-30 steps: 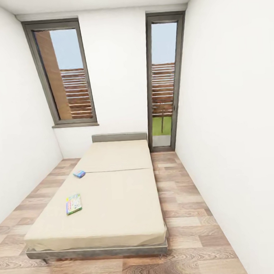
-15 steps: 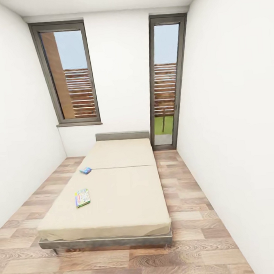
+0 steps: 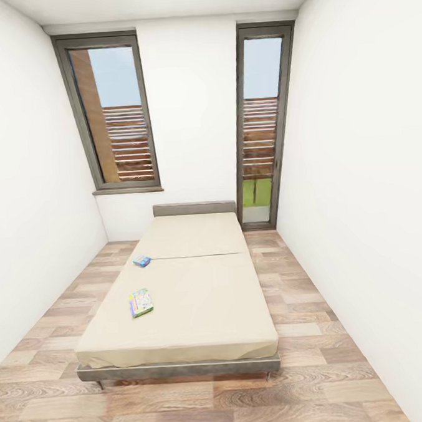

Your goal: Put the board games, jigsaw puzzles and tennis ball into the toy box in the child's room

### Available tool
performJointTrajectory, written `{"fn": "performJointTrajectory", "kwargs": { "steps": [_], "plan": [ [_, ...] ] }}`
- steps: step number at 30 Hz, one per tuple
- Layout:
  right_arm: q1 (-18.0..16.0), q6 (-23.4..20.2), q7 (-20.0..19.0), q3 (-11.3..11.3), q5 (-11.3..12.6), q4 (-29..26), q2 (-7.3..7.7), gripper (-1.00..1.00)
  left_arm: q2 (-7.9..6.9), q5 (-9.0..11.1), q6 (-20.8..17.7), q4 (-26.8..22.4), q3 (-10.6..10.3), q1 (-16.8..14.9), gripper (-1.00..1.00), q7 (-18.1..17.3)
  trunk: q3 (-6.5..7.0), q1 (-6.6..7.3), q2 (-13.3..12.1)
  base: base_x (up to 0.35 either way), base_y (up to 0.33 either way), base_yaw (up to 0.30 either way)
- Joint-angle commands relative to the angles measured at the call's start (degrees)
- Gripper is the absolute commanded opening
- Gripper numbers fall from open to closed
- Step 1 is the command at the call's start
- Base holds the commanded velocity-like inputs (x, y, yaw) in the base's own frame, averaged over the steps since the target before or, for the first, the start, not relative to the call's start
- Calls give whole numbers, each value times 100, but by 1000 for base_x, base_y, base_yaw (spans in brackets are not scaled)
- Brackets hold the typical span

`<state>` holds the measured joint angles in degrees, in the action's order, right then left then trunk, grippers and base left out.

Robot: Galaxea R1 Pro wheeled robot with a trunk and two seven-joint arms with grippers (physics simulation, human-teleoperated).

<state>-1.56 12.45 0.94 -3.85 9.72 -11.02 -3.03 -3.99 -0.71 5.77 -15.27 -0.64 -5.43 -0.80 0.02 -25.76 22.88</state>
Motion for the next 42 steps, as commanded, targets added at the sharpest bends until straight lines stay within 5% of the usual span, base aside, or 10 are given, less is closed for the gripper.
{"fn": "performJointTrajectory", "kwargs": {
  "steps": [1, 42],
  "plan": [
    [-2, 21, -5, -34, 11, 4, -5, 100, 0, -8, 20, 6, -6, -2, 100, -8, -2, -2, 4, 12, 282, -78],
    [15, 365, -6, -28, -4, 15, 3, 100, -5, -9, 20, 6, -7, -2, 100, -8, -2, -2, 4, 94, 142, -19]
  ]
}}
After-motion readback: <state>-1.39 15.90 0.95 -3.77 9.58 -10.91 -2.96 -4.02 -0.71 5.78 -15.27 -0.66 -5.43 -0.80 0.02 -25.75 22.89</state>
